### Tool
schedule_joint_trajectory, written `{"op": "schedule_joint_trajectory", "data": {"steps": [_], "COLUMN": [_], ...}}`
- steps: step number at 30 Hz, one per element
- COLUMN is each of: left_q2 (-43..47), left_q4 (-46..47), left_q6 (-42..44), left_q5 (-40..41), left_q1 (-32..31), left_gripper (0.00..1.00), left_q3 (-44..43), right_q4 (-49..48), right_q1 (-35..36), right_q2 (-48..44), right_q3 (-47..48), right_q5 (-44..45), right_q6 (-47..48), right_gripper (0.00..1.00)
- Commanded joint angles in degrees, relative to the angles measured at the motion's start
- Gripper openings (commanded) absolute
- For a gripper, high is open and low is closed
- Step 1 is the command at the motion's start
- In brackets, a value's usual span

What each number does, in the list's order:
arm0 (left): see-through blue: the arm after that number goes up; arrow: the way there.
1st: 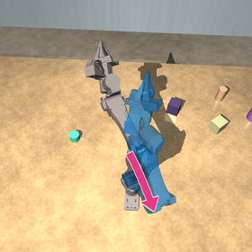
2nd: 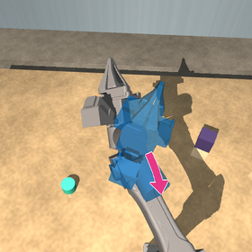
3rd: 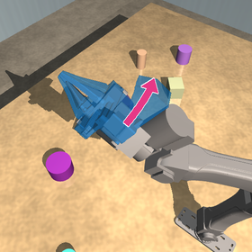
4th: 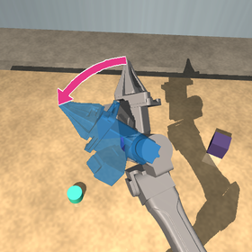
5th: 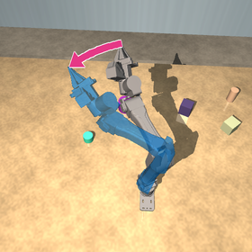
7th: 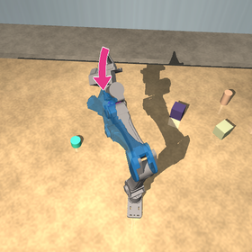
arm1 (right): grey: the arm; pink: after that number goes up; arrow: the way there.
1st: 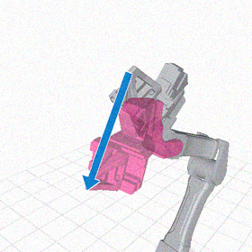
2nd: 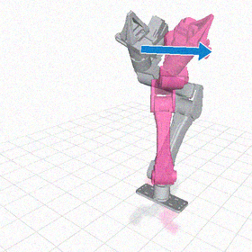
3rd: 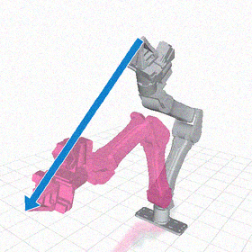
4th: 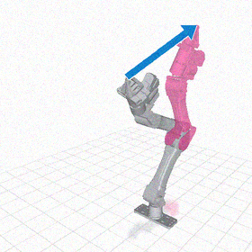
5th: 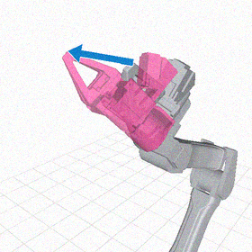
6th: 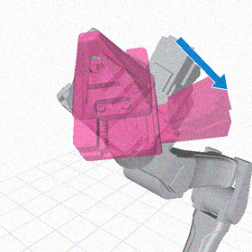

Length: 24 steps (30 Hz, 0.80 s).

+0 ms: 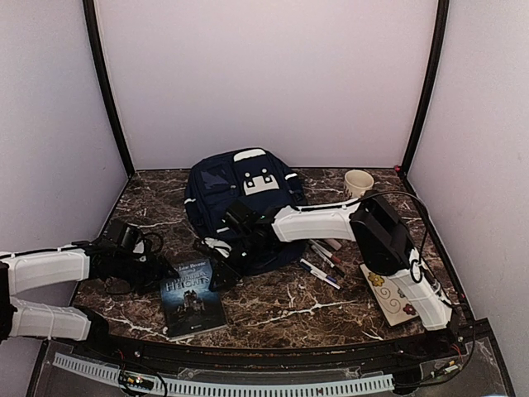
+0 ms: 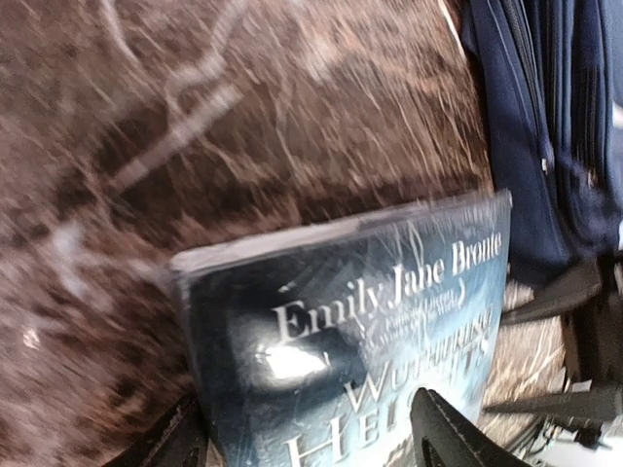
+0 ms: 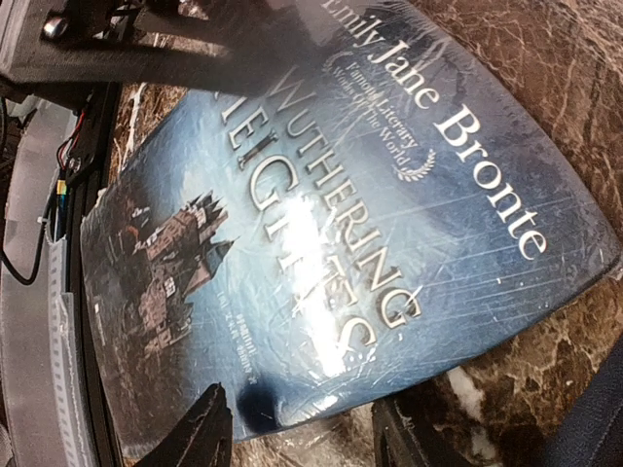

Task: Pack the student bag
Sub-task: Move the book to the center of the board, then pick up the book at the center of the board.

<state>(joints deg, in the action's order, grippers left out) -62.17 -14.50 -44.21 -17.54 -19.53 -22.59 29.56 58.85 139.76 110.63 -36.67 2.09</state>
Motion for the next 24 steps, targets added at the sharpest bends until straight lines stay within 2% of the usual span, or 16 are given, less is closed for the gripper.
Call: {"op": "schedule_joint_trajectory", "data": {"steps": [1,6,10,16,20,24], "left_q2": [-2.0,-3.1,2.8,7.3,6.8,8.4], "left_q4": [-8.3,-10.1,-17.7,-25.2,-23.7,-15.8], "left_q6": [-2.8,-3.6,-5.2,-7.3,-9.5,-13.5], "left_q5": [-5.7,-5.7,-0.9,-0.9,-1.6,-5.0], "left_q1": [-4.1,-5.9,-7.1,-8.1,-10.1,-11.4], "left_gripper": [0.75,0.75,0.73,0.74,0.75,0.74], "left_q3": [2.3,2.5,-0.3,-1.5,-0.1,3.8], "right_q4": [0.3,1.6,3.3,4.0,4.4,4.9], "right_q1": [-1.6,-1.6,-2.0,-2.1,-2.2,-2.6], "right_q2": [-0.5,0.6,0.2,0.1,1.7,3.1], "right_q3": [-3.0,-3.4,-4.4,-6.8,-7.4,-7.9], "right_q5": [2.2,6.2,9.2,10.2,10.8,12.1], "right_q6": [-2.2,-2.6,-3.0,-3.4,-3.3,-3.5], "right_gripper": [0.5,0.48,0.47,0.46,0.39,0.34]}}
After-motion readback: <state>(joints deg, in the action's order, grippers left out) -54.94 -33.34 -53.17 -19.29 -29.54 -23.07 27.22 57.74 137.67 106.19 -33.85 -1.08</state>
